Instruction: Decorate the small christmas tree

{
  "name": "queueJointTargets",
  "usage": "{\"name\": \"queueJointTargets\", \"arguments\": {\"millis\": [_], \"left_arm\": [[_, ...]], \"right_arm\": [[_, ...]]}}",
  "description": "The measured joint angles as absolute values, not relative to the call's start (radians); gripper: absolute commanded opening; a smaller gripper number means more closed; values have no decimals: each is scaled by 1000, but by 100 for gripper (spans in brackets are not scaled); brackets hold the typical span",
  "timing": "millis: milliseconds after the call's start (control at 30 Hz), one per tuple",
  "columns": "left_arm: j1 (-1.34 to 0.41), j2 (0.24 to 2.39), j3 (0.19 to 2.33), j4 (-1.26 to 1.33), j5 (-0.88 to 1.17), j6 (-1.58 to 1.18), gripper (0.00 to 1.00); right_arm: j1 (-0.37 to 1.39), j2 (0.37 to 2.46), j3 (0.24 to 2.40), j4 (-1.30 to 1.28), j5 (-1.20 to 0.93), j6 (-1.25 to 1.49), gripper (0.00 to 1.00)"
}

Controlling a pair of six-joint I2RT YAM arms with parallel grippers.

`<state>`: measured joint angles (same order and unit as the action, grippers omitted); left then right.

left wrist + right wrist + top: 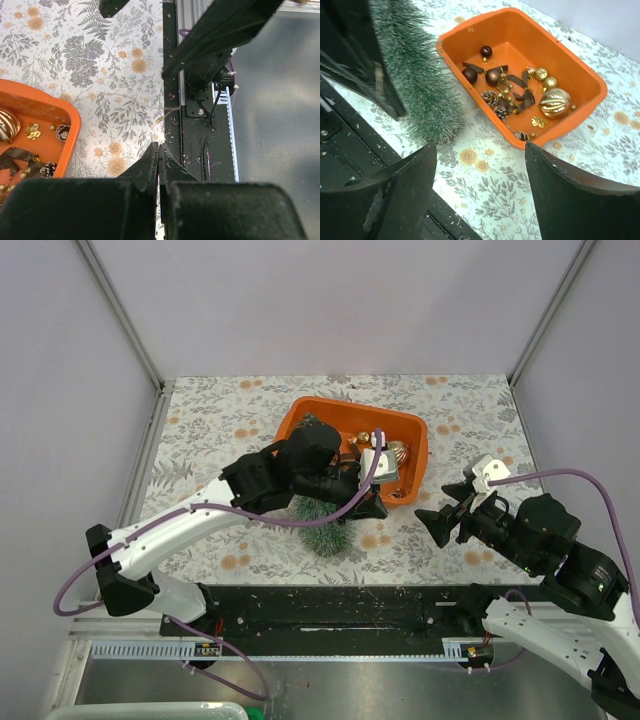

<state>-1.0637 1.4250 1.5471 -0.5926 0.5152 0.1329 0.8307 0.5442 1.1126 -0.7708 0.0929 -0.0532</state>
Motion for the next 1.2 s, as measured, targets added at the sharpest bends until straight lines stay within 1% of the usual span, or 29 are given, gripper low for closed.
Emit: {"name": "queueJointTargets", "arguments": {"millis": [100,267,400,533,667,900,933,1033,1133,1200], "left_arm": [[-1061,1398,1540,-601,515,145,0],[-1047,1353,1509,-605,516,155,0],[-1036,1334,1483,-606,516,157,0],[-1029,1328,1476,-611,516,157,0],[-1021,1314,1463,-611,516,157,0],[-989,1284,1443,-609,519,150,0],[-986,1280,1439,-608,519,149,0],[-976,1264,1423,-609,520,148,0],[-973,1256,1416,-609,524,145,0],[-971,1254,1416,-609,524,144,0]], "right_arm": [[831,553,1113,-806,142,-38,84],[831,597,1092,-844,218,35,84],[831,597,1004,-844,226,108,83],[831,589,951,-858,229,176,78],[831,615,956,-867,277,226,80],[831,799,1082,-912,302,331,83],[831,807,1080,-910,302,351,86],[831,763,991,-882,303,449,93],[831,673,873,-878,319,546,96],[831,610,805,-878,337,605,96]]}}
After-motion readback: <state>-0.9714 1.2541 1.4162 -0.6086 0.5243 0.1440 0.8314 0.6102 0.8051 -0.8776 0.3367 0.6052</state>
